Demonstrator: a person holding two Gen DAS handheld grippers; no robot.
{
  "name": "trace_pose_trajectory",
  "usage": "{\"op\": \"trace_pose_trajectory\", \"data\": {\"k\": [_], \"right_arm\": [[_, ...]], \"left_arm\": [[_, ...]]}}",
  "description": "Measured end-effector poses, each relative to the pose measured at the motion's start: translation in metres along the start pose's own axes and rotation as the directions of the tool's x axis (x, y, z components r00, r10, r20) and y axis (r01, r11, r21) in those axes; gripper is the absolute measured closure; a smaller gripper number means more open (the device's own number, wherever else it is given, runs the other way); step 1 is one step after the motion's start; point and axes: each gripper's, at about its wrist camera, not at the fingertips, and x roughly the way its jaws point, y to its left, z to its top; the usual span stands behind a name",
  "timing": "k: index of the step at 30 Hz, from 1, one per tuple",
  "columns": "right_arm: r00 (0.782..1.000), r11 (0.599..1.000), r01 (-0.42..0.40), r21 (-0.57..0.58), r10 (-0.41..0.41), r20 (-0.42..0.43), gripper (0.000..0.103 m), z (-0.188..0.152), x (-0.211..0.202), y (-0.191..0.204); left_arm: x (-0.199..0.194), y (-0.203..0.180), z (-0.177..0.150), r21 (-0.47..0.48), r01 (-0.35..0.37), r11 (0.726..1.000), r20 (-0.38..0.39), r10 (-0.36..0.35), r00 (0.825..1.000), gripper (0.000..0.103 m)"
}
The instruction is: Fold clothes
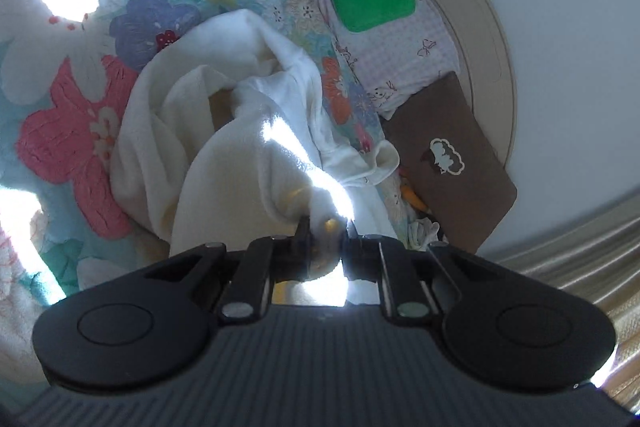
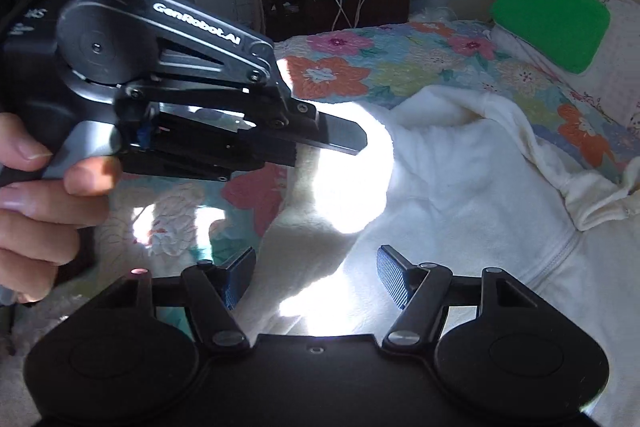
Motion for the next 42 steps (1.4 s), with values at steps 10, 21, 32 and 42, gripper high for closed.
{"op": "trace_pose_trajectory", "data": {"k": [10,21,32,42], "right_arm": [[0.96,0.874,0.227,0.43,-0.275,0.052,0.098,-0.034,-0.031,-0.111],[0.986,0.887,0.159,0.434,-0.161,-0.031,0.059,-0.061,-0.012,-0.131],[0.993,0.913,0.097,0.397,-0.116,0.023,0.096,-0.01,-0.014,-0.106],[0.972,0.846,-0.221,0.486,0.234,0.034,0.094,0.063,0.033,-0.024]], "left_arm": [[-0.009,-0.017,0.002,0.258,-0.216,0.942,0.093,0.198,0.976,0.041],[0.053,0.06,0.045,0.253,-0.522,0.814,-0.055,0.551,0.833,0.024],[0.063,0.012,0.131,0.482,-0.58,0.657,0.064,0.634,0.771,0.085],[0.044,-0.054,0.253,0.504,-0.672,0.543,0.279,0.634,0.721,0.086]]}}
